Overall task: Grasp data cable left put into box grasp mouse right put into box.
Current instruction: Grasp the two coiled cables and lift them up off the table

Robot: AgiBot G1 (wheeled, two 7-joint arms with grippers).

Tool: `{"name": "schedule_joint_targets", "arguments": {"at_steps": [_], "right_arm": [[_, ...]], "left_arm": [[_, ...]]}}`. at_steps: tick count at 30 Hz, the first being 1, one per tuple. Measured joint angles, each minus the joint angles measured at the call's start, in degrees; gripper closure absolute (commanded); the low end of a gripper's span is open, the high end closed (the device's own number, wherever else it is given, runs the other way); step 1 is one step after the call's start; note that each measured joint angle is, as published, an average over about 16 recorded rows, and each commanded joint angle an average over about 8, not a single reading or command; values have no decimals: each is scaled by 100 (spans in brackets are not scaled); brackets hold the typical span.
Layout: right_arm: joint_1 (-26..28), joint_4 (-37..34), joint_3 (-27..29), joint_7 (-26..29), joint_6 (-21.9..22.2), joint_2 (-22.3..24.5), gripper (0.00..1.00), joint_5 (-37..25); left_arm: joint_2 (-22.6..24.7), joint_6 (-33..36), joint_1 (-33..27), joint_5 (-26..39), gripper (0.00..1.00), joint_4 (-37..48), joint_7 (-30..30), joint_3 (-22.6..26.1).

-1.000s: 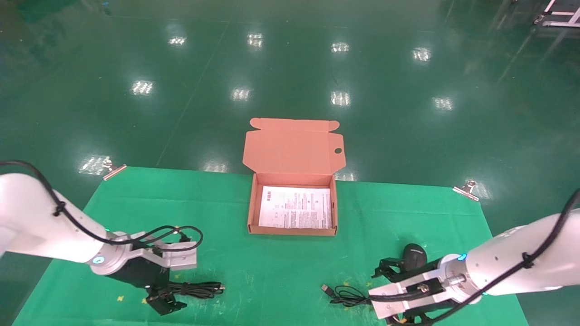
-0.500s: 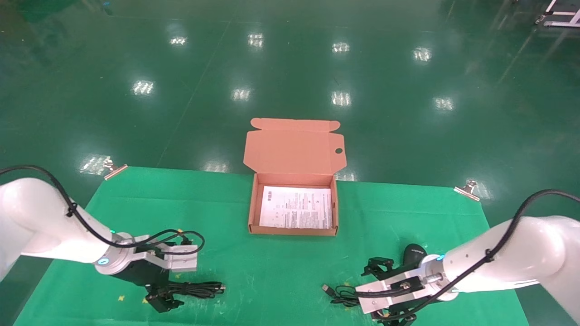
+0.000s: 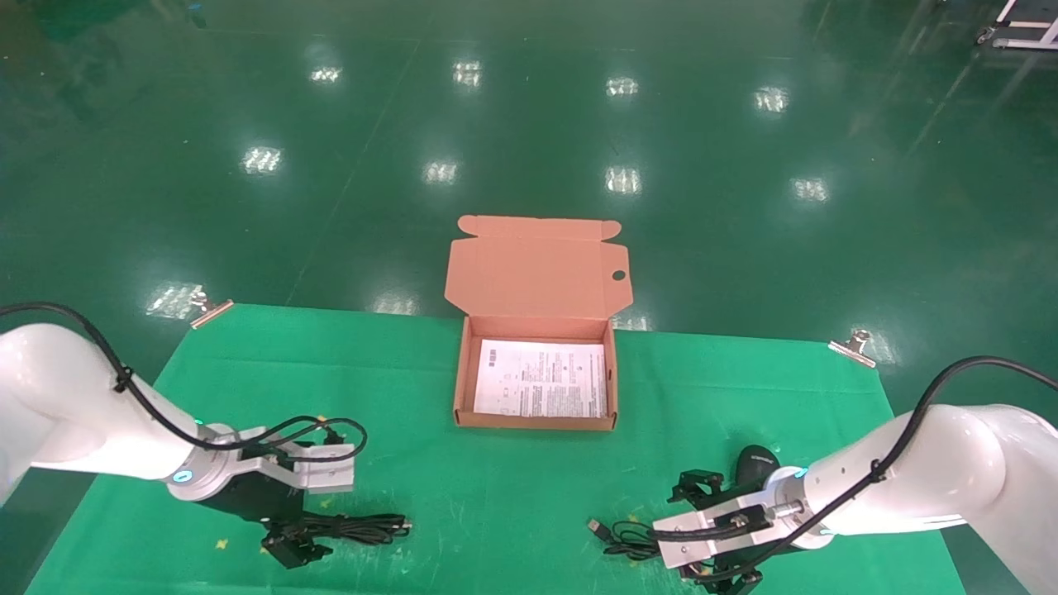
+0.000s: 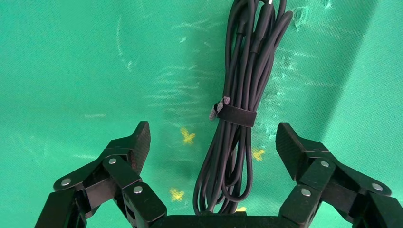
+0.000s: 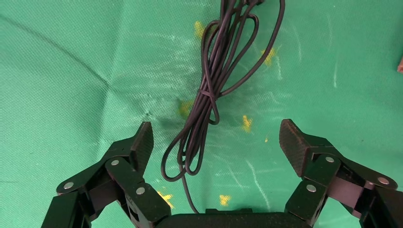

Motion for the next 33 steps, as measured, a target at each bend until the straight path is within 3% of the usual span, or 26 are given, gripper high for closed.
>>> {"name": "schedule_joint_targets", "arguments": {"at_steps": [33], "right_arm": [[13,94,2,16,-64,41,100,27]], "left_arm": [[-23,27,18,10,100,-84,-40,11]]}}
